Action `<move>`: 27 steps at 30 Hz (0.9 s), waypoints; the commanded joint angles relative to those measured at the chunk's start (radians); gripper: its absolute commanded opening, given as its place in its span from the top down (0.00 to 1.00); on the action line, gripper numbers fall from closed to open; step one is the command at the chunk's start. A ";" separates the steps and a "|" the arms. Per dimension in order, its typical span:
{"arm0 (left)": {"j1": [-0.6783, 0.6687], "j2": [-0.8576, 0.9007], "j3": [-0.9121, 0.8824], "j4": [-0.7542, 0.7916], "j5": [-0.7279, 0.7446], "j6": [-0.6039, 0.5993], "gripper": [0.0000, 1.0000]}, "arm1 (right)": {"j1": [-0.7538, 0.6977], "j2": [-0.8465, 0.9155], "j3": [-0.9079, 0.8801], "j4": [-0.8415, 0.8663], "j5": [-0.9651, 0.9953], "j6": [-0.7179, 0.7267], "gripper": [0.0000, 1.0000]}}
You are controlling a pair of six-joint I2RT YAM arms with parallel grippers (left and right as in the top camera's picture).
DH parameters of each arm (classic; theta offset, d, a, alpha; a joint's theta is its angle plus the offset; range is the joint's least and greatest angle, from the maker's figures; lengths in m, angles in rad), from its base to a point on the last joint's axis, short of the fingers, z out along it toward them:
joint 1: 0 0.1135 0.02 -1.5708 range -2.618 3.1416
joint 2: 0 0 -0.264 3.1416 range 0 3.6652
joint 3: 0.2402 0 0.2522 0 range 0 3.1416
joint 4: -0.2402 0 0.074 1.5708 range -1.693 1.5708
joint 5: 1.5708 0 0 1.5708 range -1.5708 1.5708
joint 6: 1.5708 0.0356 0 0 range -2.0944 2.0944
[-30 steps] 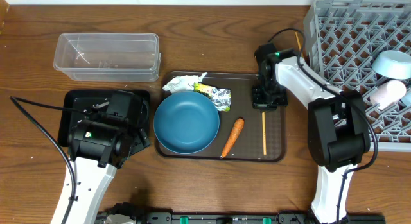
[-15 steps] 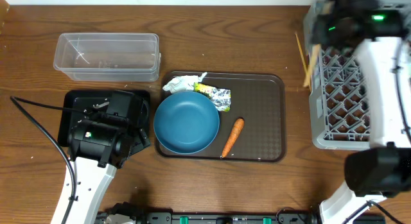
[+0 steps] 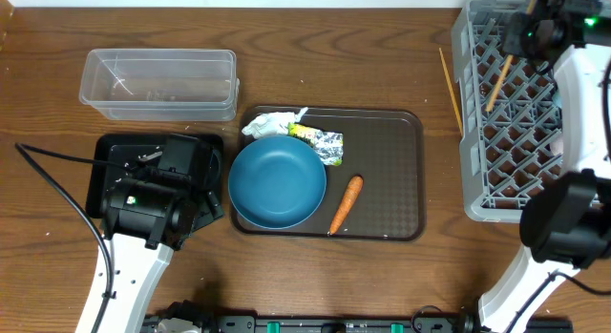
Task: Sort waste into correct bins and load items into the dishwasher rack
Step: 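Carry the chopstick to the left edge of the dish rack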
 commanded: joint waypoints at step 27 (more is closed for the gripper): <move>0.005 0.001 0.010 -0.003 -0.009 -0.013 0.02 | 0.346 0.019 -0.003 -0.064 0.259 -0.005 0.26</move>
